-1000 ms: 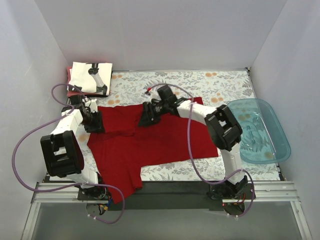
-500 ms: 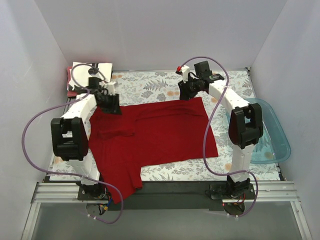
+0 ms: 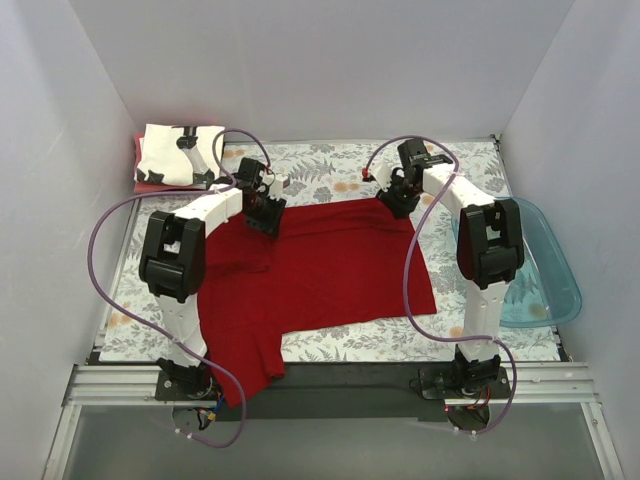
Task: Fold and stack the t-shirts
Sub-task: Fold the tshirt
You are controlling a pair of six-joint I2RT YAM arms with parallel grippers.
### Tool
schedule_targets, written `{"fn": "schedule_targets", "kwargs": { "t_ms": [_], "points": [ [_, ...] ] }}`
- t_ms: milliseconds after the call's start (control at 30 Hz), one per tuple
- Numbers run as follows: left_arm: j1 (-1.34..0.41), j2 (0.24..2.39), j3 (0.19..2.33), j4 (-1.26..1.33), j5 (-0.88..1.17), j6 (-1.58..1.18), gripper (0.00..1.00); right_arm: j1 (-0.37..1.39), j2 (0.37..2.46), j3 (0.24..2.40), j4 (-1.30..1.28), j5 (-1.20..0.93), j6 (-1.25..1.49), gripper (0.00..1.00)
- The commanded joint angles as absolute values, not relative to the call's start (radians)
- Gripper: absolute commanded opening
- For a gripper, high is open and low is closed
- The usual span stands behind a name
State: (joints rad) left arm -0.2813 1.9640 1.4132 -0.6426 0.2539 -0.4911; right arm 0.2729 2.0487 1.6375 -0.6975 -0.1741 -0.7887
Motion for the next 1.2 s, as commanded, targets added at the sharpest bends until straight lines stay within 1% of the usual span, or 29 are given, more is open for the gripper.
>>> {"fn": "schedule_targets", "kwargs": {
  "t_ms": [0,100,367,700,867,1167],
  "points": [
    [-0.311,1.950,1.451,-0.618,0.196,-0.472,0.37,0.273,2.045,1.618,-0.730,-0.166,-0.851,0.40],
    [-0.319,1.965,1.450,-0.603,0.157,-0.465,0.37,0.272,2.059,1.617,-0.729,-0.153,-0.853,0.43],
    [-0.331,1.970,1.428,-0.607,0.103,-0.433,0.35,0.268,2.082,1.611,-0.727,-0.134,-0.867,0.43],
    [-0.331,1.985,1.420,-0.609,0.106,-0.419,0.30,0.268,2.091,1.606,-0.730,-0.129,-0.873,0.41],
    [-0.331,1.985,1.420,-0.612,0.115,-0.420,0.30,0.268,2.048,1.591,-0.753,-0.184,-0.870,0.45],
    [-0.333,1.987,1.427,-0.624,0.123,-0.423,0.30,0.278,2.065,1.605,-0.787,-0.193,-0.870,0.45]
  ]
}}
